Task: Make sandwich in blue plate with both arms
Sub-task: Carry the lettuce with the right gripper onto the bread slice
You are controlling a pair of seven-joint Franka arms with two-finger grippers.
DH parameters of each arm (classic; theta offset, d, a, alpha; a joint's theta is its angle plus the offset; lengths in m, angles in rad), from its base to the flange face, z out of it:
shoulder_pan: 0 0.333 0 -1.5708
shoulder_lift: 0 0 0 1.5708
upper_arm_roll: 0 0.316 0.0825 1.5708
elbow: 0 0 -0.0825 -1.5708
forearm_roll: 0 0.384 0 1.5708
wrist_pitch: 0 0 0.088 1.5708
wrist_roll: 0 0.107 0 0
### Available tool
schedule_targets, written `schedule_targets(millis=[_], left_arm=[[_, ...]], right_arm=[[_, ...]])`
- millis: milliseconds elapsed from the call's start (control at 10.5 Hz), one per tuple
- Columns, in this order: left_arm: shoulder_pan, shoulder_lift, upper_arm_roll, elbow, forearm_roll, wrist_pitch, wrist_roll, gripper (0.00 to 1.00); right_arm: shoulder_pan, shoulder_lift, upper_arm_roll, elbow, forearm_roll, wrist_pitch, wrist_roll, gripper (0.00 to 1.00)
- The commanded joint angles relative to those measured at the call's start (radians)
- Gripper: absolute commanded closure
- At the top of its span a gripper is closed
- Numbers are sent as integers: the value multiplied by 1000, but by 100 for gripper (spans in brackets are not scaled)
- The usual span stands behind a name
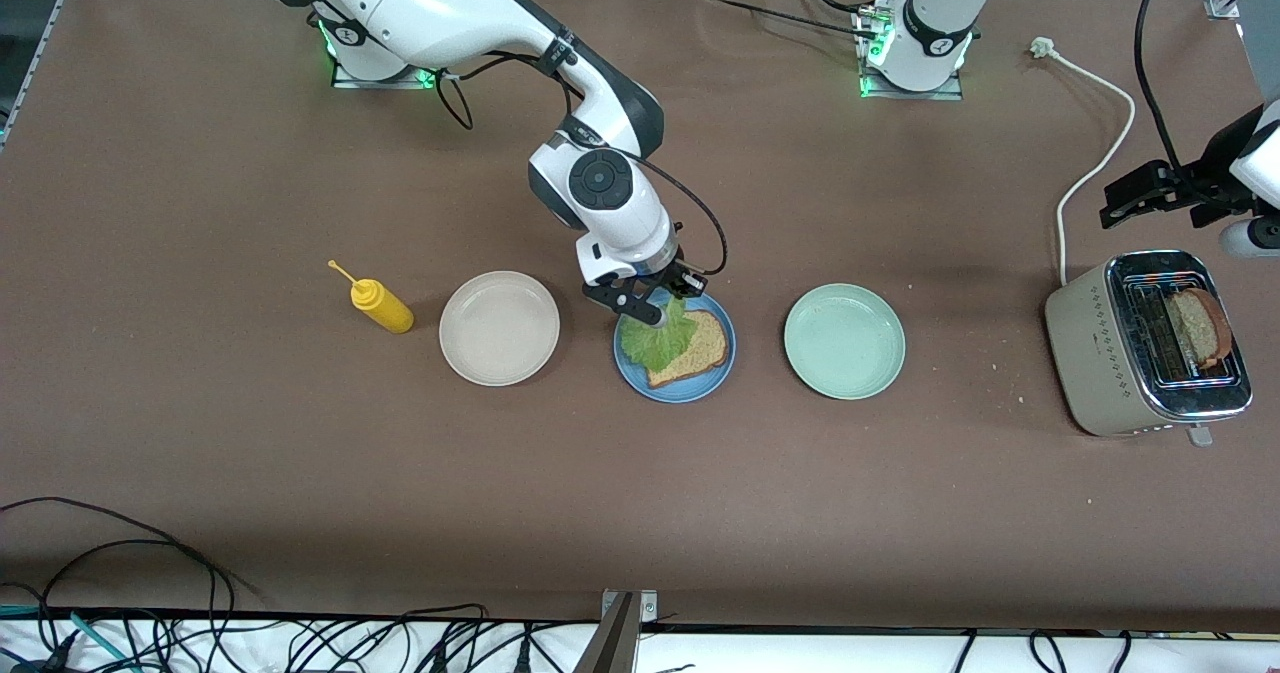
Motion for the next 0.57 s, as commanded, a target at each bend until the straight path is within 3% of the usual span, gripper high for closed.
schedule_targets(millis=[0,95,191,286,477], left_arm=[[27,8,-8,25,19,-22,12,0],[34,8,-8,25,17,-22,12,0],[34,8,-8,25,17,-22,12,0],[34,8,-8,25,17,-22,12,0],[34,8,-8,25,17,-22,12,0]], right_arm=[[22,51,-12,42,-14,69,23,100],[22,51,-14,42,-14,74,25,67],[21,49,-15,42,-17,75,25,55],[22,45,-23,43,-18,75,23,36],[21,23,-46,45,-55,72,17,27]])
